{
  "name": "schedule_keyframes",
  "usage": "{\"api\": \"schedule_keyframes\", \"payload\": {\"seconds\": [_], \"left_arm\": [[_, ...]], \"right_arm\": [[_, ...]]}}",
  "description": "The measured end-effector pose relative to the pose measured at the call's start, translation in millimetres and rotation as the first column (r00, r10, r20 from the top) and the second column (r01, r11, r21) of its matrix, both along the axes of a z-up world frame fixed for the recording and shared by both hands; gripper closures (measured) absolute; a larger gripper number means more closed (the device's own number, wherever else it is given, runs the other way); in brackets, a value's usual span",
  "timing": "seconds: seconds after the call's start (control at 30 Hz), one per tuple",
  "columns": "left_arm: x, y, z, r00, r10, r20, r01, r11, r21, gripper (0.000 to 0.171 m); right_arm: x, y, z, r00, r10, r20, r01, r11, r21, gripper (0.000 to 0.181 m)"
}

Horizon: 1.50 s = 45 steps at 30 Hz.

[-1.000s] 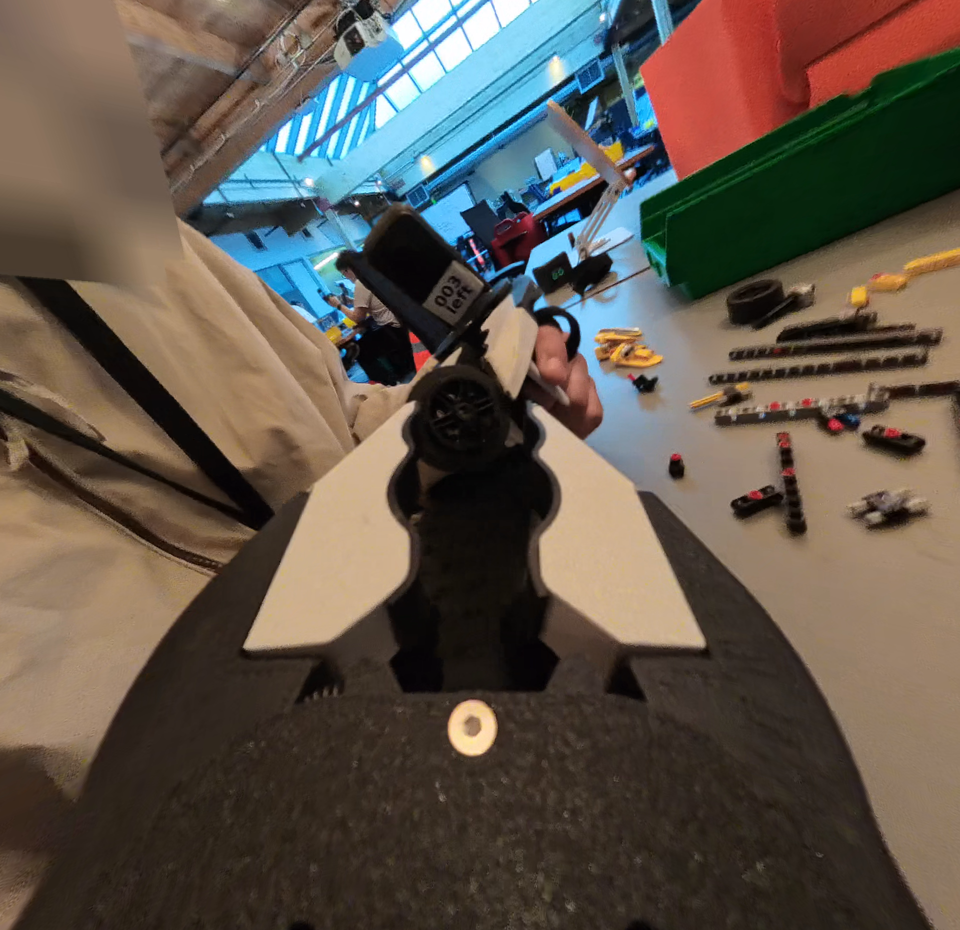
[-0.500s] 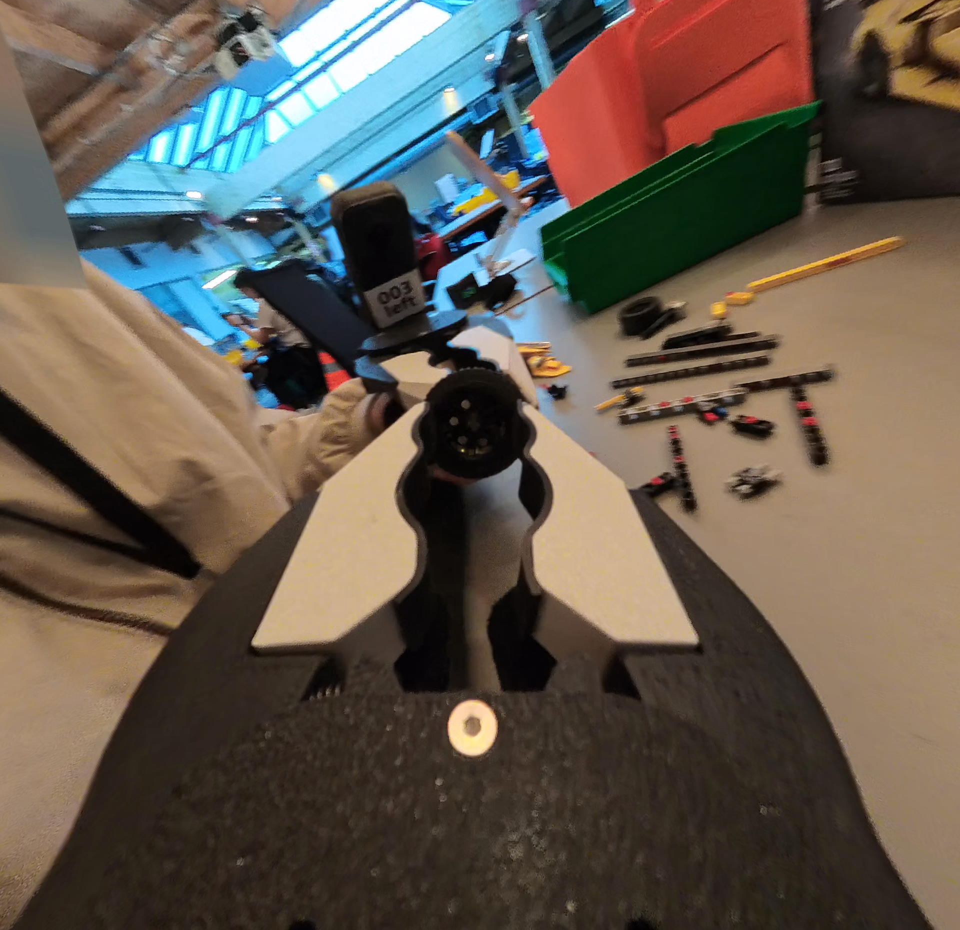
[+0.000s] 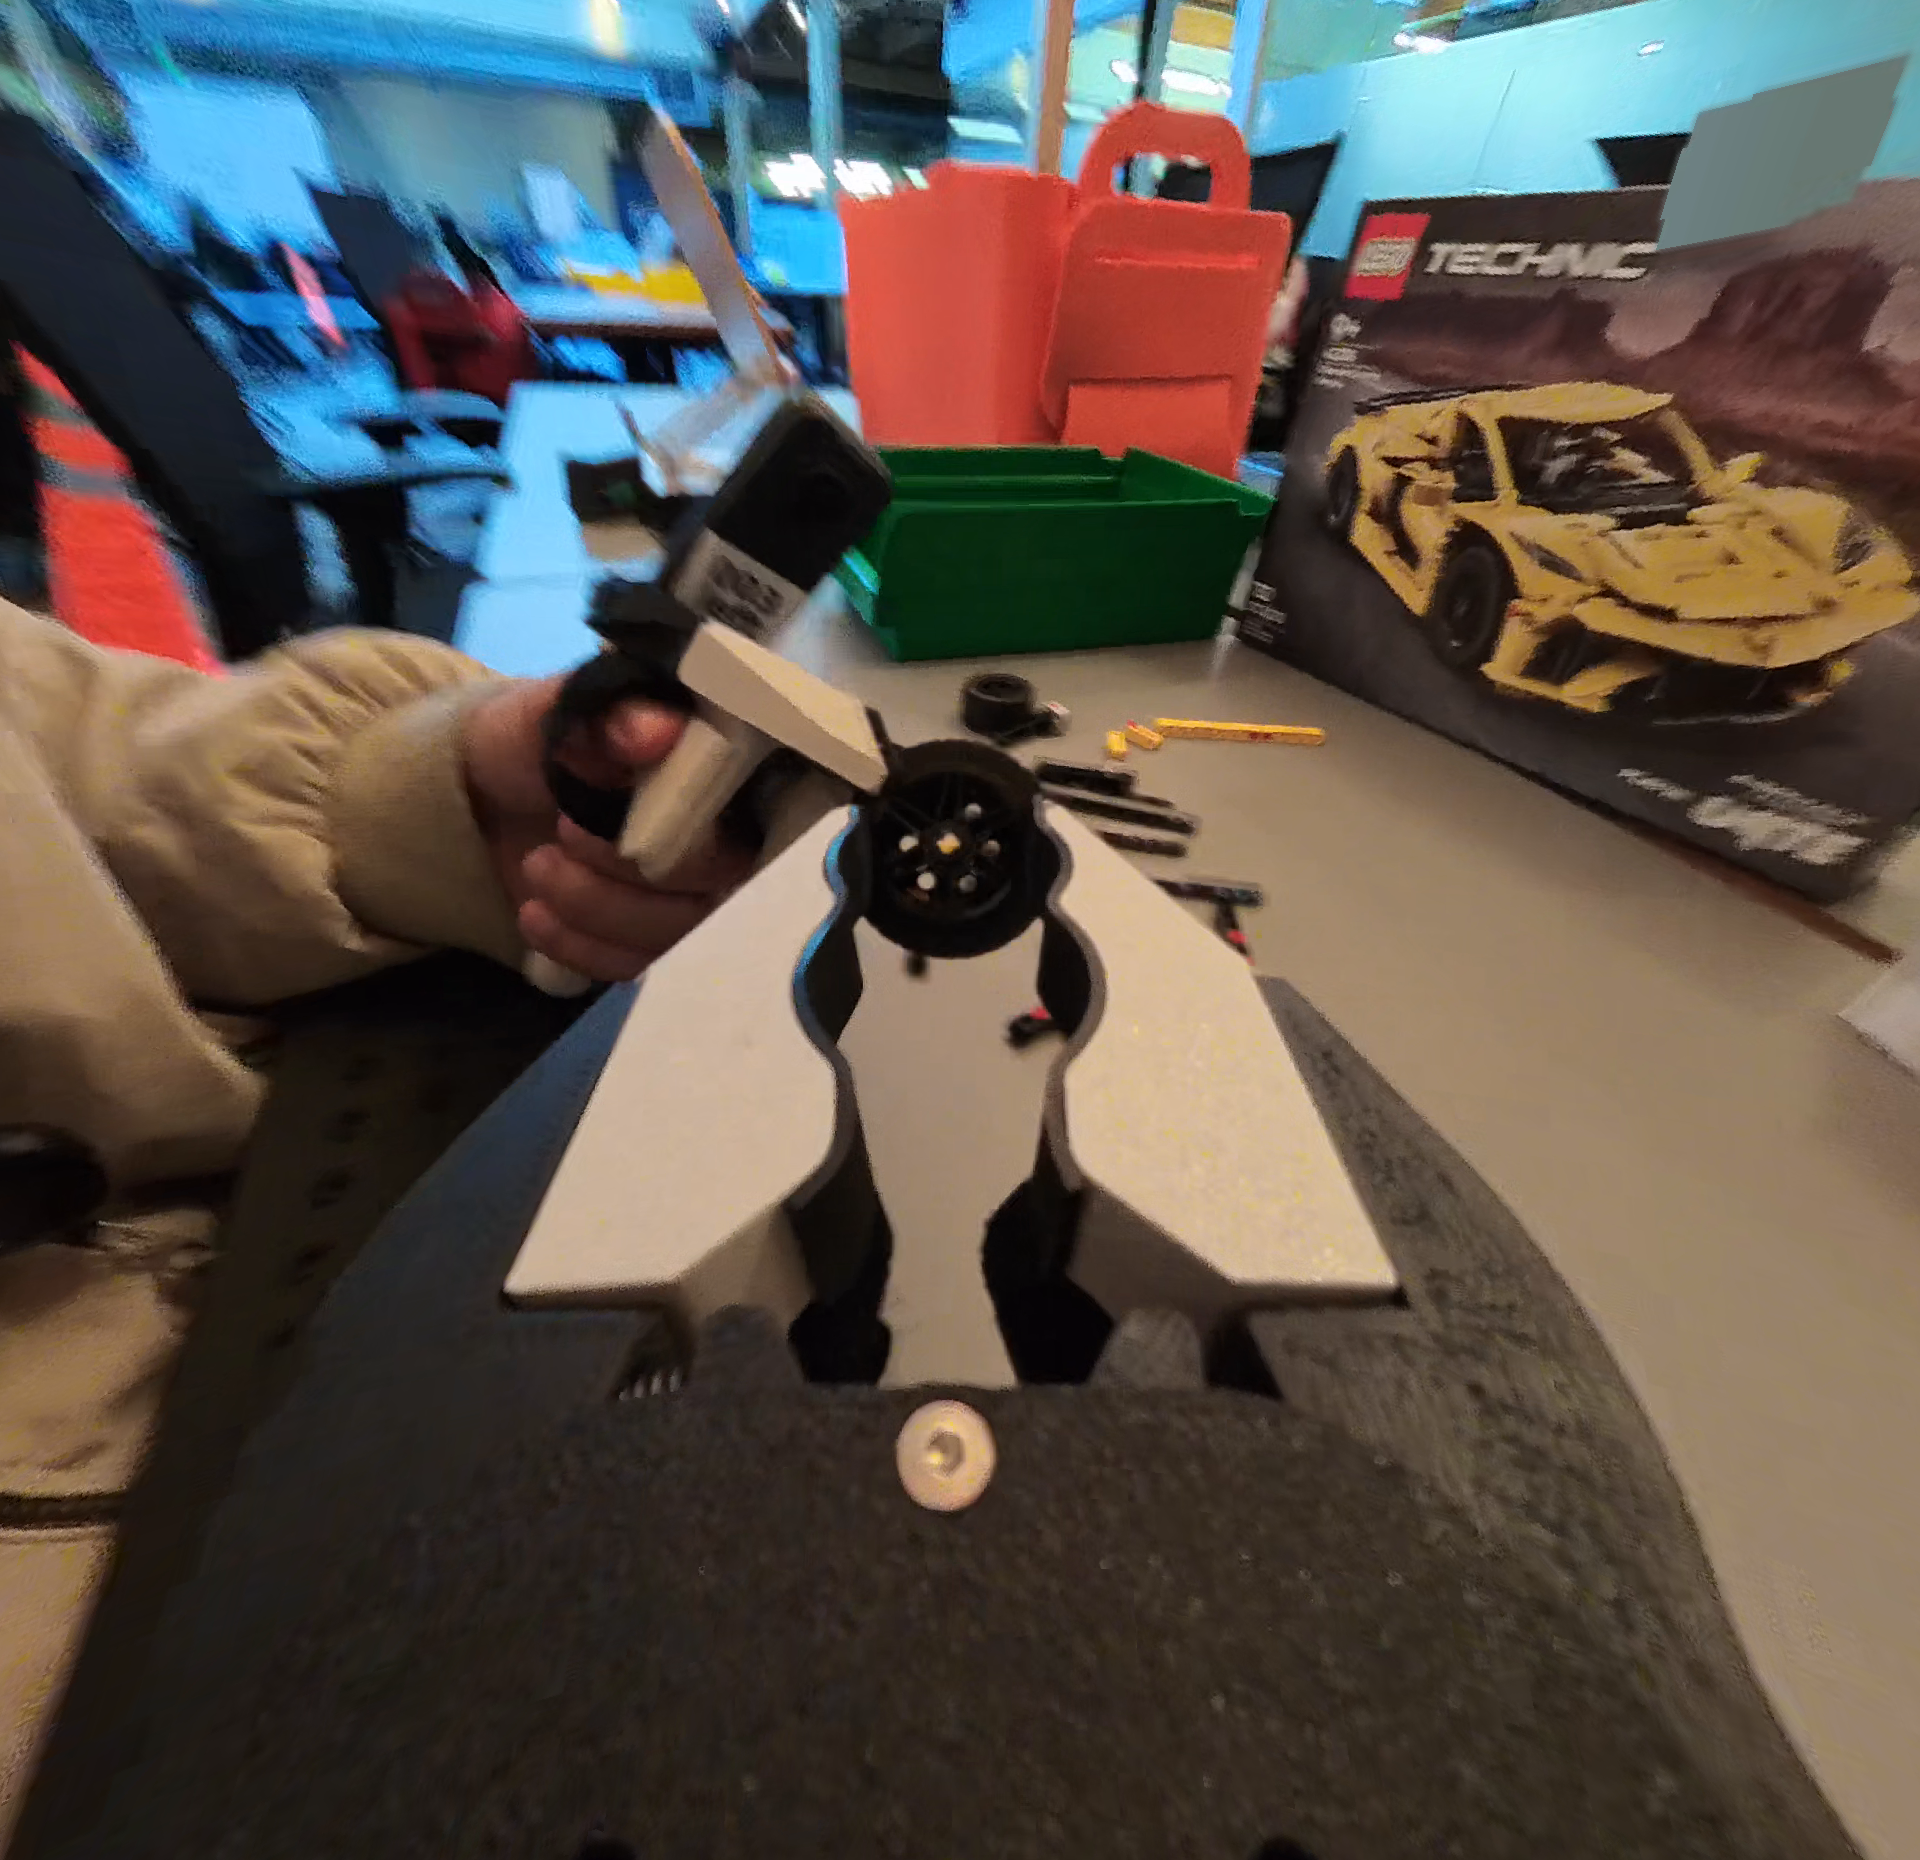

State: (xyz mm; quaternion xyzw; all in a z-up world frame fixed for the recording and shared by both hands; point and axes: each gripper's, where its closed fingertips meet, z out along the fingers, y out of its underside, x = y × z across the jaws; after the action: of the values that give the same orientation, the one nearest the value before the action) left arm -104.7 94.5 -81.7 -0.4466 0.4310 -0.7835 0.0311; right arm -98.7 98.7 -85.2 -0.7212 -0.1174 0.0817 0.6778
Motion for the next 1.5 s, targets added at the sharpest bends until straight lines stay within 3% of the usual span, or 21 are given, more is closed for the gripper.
{"api": "schedule_keyframes", "payload": {"seconds": [0.03, 0.1, 0.17, 0.23, 0.27, 0.33, 0.47, 0.57, 0.67, 0.8, 0.9, 1.1, 1.2, 1.27, 1.37, 1.4, 1.5], "left_arm": [[-4.9, 1.6, 7.4, 0.999, -0.025, 0.034, 0.027, 0.998, -0.056, 0.159], [-19.9, 19.6, 34.2, 0.987, -0.031, 0.155, 0.069, 0.968, -0.242, 0.16], [-7.0, 20.3, 9.3, 0.999, 0.026, 0.04, -0.022, 0.994, -0.106, 0.16], [-8.6, 15.9, 14.5, 0.998, -0.001, 0.066, 0.009, 0.993, -0.121, 0.16], [-9.9, 15.0, 17.1, 0.996, 0.0, 0.087, 0.009, 0.994, -0.111, 0.16], [-18.4, 10.7, 27.7, 0.988, -0.036, 0.148, 0.054, 0.991, -0.121, 0.159], [-26.0, -6.2, 28.2, 0.975, -0.152, 0.161, 0.171, 0.979, -0.111, 0.159], [-31.2, -13.0, 31.9, 0.959, -0.209, 0.19, 0.233, 0.965, -0.117, 0.158], [-22.3, -4.8, 28.5, 0.975, -0.157, 0.158, 0.182, 0.97, -0.161, 0.156], [-20.8, -6.1, 30.2, 0.978, -0.121, 0.167, 0.15, 0.973, -0.173, 0.157], [-16.9, -7.0, 29.7, 0.979, -0.129, 0.159, 0.166, 0.954, -0.25, 0.157], [-26.4, -22.6, 46.6, 0.934, -0.238, 0.266, 0.325, 0.874, -0.361, 0.159], [-26.0, -25.1, 49.5, 0.93, -0.231, 0.285, 0.331, 0.862, -0.384, 0.159], [-26.7, -27.3, 50.4, 0.928, -0.237, 0.288, 0.334, 0.871, -0.36, 0.159], [-17.5, -19.7, 43.2, 0.953, -0.193, 0.233, 0.267, 0.9, -0.344, 0.159], [-14.0, -17.0, 38.6, 0.966, -0.161, 0.202, 0.221, 0.921, -0.321, 0.159], [-10.3, -9.4, 29.6, 0.981, -0.132, 0.141, 0.17, 0.936, -0.308, 0.159]], "right_arm": [[4.4, -2.4, 6.2, 0.995, 0.012, -0.094, -0.01, 1.0, 0.018, 0.172], [18.9, -13.3, 11.9, 0.961, 0.079, -0.264, -0.072, 0.997, 0.039, 0.181], [14.5, -17.3, 14.1, 0.947, 0.134, -0.291, -0.126, 0.991, 0.048, 0.181], [15.2, -6.5, 4.7, 0.952, 0.068, -0.297, -0.07, 0.998, 0.003, 0.181], [9.9, -1.6, 1.9, 0.922, 0.095, -0.374, -0.108, 0.994, -0.012, 0.171], [-5.4, 0.7, 1.8, 0.812, 0.209, -0.545, -0.263, 0.964, -0.023, 0.145], [-24.1, -9.5, 23.0, 0.569, 0.399, -0.719, -0.464, 0.878, 0.12, 0.156], [-27.5, -18.4, 34.2, 0.441, 0.463, -0.769, -0.523, 0.829, 0.199, 0.163], [-25.5, -23.3, 36.2, 0.344, 0.476, -0.809, -0.555, 0.799, 0.234, 0.167], [-25.5, -25.8, 37.0, 0.275, 0.493, -0.826, -0.563, 0.778, 0.277, 0.168], [-21.5, -26.7, 36.0, 0.228, 0.491, -0.841, -0.562, 0.772, 0.298, 0.168], [-29.8, -43.5, 54.2, 0.057, 0.594, -0.803, -0.627, 0.647, 0.434, 0.167], [-28.6, -45.3, 56.5, 0.067, 0.607, -0.792, -0.625, 0.644, 0.441, 0.167], [-28.6, -47.8, 58.4, 0.028, 0.608, -0.793, -0.632, 0.625, 0.457, 0.166], [-17.3, -38.0, 51.7, 0.029, 0.533, -0.846, -0.612, 0.678, 0.407, 0.167], [-12.2, -33.6, 47.6, 0.053, 0.501, -0.864, -0.601, 0.707, 0.373, 0.167], [-4.5, -24.4, 33.5, 0.313, 0.435, -0.844, -0.524, 0.82, 0.228, 0.165]]}}
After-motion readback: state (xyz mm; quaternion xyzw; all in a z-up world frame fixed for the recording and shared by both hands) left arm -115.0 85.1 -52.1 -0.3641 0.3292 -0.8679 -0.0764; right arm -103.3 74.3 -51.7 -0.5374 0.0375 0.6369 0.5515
